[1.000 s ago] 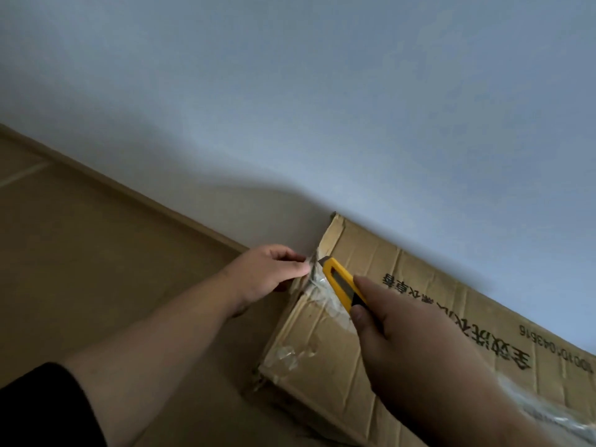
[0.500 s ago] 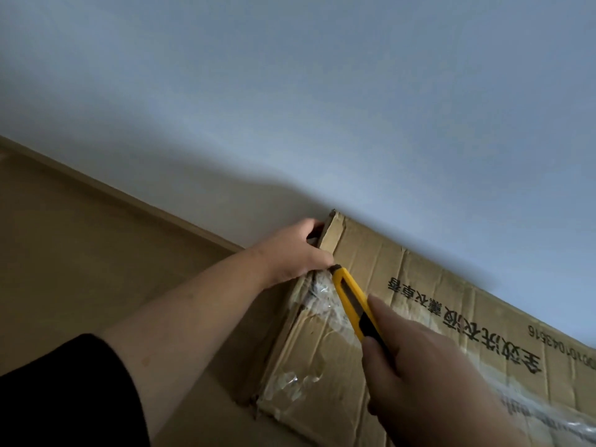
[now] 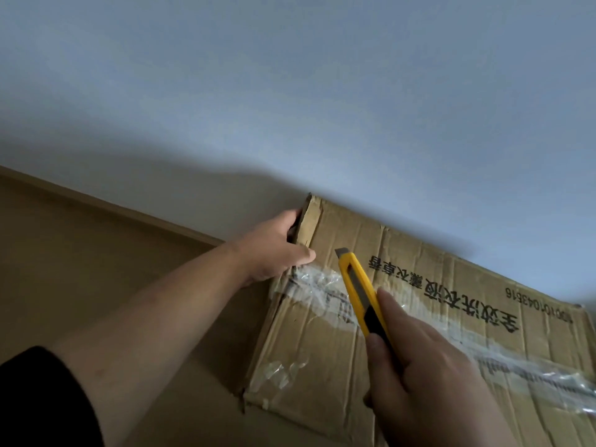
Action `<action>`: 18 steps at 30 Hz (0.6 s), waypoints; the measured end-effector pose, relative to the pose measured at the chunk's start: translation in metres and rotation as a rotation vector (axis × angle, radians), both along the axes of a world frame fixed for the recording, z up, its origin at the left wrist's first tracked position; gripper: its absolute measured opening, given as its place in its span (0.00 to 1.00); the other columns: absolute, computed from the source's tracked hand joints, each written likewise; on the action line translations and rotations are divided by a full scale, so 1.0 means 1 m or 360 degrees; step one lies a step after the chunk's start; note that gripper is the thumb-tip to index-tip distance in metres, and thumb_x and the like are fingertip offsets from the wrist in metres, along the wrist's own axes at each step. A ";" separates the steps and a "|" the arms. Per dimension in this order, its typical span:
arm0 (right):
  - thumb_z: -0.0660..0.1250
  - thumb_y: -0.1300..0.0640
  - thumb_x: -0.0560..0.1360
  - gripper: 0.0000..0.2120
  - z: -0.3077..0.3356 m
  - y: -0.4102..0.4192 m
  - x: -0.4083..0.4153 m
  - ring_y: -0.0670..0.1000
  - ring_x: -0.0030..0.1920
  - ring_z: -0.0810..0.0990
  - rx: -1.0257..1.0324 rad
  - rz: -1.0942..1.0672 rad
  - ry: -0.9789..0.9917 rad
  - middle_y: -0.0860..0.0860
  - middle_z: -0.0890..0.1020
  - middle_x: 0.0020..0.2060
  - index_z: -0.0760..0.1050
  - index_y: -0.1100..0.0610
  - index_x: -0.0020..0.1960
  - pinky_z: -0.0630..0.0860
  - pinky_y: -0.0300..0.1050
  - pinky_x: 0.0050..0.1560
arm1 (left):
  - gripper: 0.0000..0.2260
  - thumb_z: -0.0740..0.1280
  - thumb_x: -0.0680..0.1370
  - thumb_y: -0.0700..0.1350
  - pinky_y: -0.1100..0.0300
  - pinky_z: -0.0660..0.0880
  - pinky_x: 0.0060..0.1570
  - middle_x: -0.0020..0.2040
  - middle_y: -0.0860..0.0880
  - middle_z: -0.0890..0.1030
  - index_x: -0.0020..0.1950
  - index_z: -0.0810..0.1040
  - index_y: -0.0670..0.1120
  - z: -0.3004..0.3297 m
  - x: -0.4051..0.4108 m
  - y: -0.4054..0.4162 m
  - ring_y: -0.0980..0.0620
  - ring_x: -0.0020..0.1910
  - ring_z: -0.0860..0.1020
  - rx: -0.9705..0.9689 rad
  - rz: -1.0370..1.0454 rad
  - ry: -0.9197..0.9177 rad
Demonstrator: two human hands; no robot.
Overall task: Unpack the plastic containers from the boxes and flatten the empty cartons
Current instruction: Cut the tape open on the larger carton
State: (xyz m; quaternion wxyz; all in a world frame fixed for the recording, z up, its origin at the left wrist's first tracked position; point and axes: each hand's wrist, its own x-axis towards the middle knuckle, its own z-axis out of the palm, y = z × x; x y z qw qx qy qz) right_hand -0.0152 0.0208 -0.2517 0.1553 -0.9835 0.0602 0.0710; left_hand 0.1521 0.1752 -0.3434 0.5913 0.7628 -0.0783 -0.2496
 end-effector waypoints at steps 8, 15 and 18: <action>0.51 0.46 0.81 0.27 0.003 0.016 -0.013 0.43 0.54 0.80 -0.0069 0.0256 -0.0141 0.36 0.74 0.61 0.46 0.31 0.76 0.76 0.36 0.48 | 0.21 0.64 0.81 0.43 0.63 0.71 0.63 0.63 0.55 0.80 0.75 0.68 0.48 -0.023 -0.013 0.016 0.61 0.62 0.77 -0.0438 0.0054 0.0013; 0.48 0.41 0.82 0.29 0.021 0.033 -0.003 0.41 0.64 0.72 -0.0116 0.0277 0.0290 0.36 0.66 0.68 0.35 0.34 0.76 0.70 0.34 0.56 | 0.24 0.67 0.75 0.39 0.44 0.68 0.70 0.65 0.41 0.79 0.71 0.73 0.46 -0.043 -0.029 0.035 0.41 0.66 0.76 -0.0843 0.0087 0.0419; 0.49 0.43 0.82 0.29 0.018 0.033 0.001 0.43 0.64 0.73 -0.0116 0.0298 0.0269 0.37 0.67 0.68 0.37 0.37 0.78 0.71 0.37 0.58 | 0.24 0.66 0.73 0.38 0.44 0.70 0.69 0.63 0.40 0.80 0.70 0.74 0.46 -0.041 -0.029 0.034 0.39 0.65 0.77 -0.0872 0.0117 0.0443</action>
